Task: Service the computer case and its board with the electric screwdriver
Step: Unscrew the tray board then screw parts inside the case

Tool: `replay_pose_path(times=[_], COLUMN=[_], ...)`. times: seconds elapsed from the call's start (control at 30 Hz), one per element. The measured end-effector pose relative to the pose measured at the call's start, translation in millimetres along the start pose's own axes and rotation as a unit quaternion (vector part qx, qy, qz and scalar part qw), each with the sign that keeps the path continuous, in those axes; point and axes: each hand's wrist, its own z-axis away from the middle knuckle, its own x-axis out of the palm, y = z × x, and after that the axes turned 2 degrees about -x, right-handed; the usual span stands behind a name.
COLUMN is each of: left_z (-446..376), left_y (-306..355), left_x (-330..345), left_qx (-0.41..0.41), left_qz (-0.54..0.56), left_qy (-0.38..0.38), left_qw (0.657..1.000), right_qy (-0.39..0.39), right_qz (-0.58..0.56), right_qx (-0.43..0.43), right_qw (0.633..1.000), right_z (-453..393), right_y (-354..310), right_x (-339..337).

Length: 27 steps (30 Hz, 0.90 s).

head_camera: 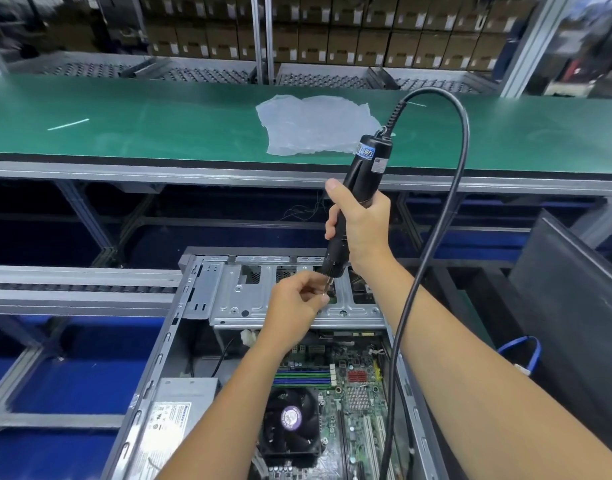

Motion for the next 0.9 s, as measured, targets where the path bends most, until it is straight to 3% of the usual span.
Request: replay_pose_path(times=[0.2, 0.27, 0.33, 0.4, 0.47, 0.57, 0.73, 0.9], left_z=[18.9, 27.8, 36.6, 43.1, 46.3, 45.0, 40.0, 37.5], left_y=[11.9, 11.6, 7.4, -3.7, -15.8, -22.7, -18.2, -21.6], left_x=[-9.0, -12.3, -10.7, -4.2, 1.0, 4.0, 13.4, 19.8], left_qx=[0.016, -0.056, -0.14, -0.21, -0.297, -0.391, -0.363, -0.335], left_qz=[0.0, 0.028, -0.013, -0.062, -0.002, 0.197, 0.414, 0.443], left_qy=[0.054, -0.051, -0.206, -0.265, -0.211, -0.13, -0.059, -0.04], left_qw=[0.998, 0.997, 0.968, 0.939, 0.931, 0.889, 0.833, 0.83], right_qy=[0.007, 0.006, 0.003, 0.001, 0.002, 0.005, 0.024, 0.029], right_qz=[-0.013, -0.012, -0.008, -0.002, -0.002, 0.003, 0.013, 0.02], right_qx=[-0.01, -0.016, -0.021, -0.027, -0.028, -0.035, -0.034, -0.035], right_qw=[1.0, 1.0, 1.0, 1.0, 1.0, 0.999, 0.999, 0.999], right_z=[3.0, 4.0, 5.7, 8.4, 11.5, 14.3, 15.5, 14.3], right_y=[-9.2, -13.4, -16.5, -18.6, -20.2, -20.6, -15.0, -6.6], right_x=[0.0, 2.5, 5.0, 7.0, 8.2, 7.3, 7.5, 8.6])
